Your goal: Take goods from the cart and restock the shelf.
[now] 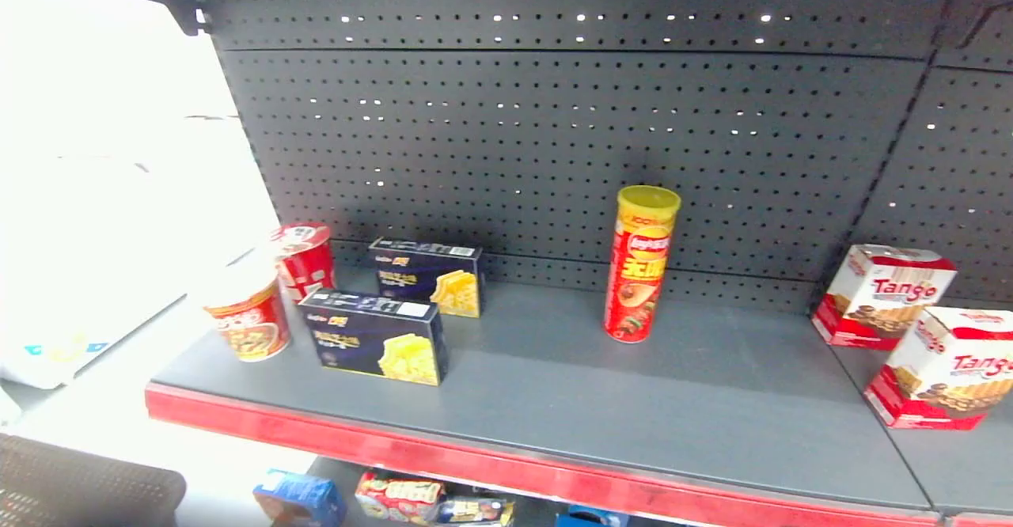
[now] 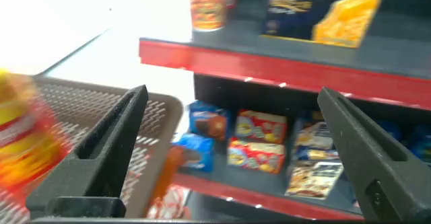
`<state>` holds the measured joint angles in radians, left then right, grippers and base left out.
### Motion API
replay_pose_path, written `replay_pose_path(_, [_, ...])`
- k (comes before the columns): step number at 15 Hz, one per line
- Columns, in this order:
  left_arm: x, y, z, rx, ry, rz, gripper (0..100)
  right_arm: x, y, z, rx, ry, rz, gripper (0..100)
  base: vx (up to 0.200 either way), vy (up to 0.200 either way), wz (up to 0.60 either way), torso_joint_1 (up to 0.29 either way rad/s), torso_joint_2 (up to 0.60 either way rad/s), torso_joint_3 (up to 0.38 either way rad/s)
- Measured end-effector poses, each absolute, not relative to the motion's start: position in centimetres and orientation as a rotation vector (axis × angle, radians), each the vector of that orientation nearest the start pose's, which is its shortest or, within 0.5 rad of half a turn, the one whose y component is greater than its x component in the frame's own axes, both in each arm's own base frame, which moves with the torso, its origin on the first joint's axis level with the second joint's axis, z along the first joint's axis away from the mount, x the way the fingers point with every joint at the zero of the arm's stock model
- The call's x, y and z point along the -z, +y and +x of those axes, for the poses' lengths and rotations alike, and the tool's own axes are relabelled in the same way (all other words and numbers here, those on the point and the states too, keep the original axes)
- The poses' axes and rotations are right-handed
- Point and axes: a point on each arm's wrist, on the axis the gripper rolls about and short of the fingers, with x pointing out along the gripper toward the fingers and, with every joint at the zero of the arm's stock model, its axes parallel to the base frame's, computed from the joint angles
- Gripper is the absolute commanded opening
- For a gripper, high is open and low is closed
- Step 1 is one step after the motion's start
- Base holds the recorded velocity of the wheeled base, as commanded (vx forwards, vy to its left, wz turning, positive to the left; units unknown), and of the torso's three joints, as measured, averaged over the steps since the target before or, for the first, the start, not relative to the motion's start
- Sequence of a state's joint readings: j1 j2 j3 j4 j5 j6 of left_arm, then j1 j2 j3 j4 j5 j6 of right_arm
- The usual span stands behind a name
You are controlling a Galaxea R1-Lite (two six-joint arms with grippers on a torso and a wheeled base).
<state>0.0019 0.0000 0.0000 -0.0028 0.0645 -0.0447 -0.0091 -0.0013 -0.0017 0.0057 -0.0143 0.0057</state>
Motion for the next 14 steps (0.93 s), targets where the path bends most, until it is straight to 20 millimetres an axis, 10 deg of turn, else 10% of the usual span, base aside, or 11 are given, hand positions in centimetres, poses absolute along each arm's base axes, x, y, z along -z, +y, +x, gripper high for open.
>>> replay_pose_path(14, [-7.57,0.14,-2.29,-0.067,-0.004,-0.046,100,-7.53,-0.01,-2.3,0.024,0.003,0.007,100,0.0,0.0,0.6,0.001,0.0,0.003])
